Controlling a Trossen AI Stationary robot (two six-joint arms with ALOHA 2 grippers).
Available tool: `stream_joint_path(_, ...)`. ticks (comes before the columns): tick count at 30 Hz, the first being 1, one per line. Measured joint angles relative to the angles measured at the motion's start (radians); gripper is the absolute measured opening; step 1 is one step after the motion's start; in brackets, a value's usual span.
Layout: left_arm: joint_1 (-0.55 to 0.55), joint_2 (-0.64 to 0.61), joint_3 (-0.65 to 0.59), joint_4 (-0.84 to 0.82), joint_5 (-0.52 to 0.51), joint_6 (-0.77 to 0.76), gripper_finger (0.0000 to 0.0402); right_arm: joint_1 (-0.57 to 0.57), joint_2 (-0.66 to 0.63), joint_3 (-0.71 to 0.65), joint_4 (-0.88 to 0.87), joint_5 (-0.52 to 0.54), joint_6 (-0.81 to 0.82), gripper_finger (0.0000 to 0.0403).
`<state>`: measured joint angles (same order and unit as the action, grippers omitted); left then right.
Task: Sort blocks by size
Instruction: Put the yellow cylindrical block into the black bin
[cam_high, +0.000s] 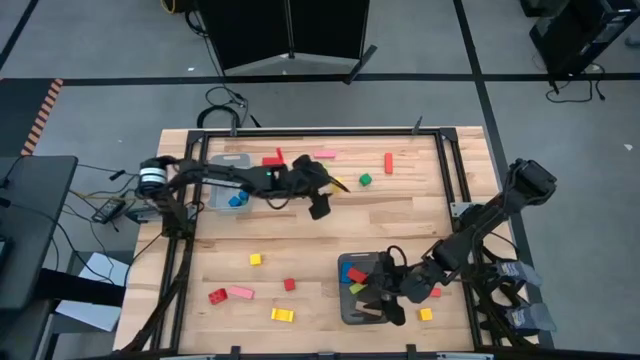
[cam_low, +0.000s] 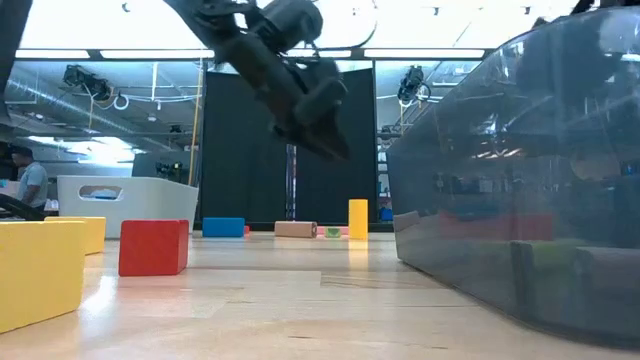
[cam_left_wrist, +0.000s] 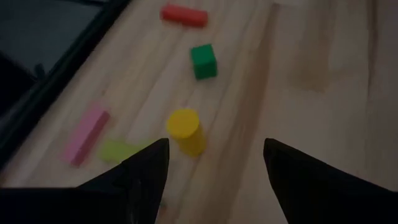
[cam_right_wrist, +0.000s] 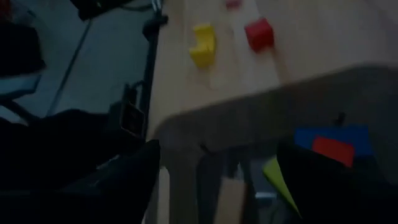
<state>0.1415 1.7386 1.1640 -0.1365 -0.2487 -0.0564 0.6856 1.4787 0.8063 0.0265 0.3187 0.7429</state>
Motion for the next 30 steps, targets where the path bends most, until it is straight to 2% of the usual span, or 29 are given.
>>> stream_joint_path(7,0.012,0.108,0.109,-0.064,0.000,0.156,0.0271,0.080,-0.020,0.014,0.036,0.105,-0.013,0.0319)
stream_joint_path(11,0.046,0.118,0.115,-0.074,0.006,0.137,0.0281,0.124,-0.013,0.013,0.055,0.159,-0.006,0.0304)
stream_joint_path(15,0.092,0.118,0.112,-0.071,0.079,0.082,0.0290,0.142,-0.007,0.013,0.062,0.189,0.004,0.0291)
stream_joint_path(22,0.122,0.153,0.110,-0.010,0.169,0.043,0.0292,0.139,-0.007,0.013,0.063,0.194,-0.012,0.0281)
stream_joint_path(30,0.123,0.183,0.112,0.022,0.184,0.040,0.0302,0.137,-0.007,0.013,0.067,0.198,-0.019,0.0281)
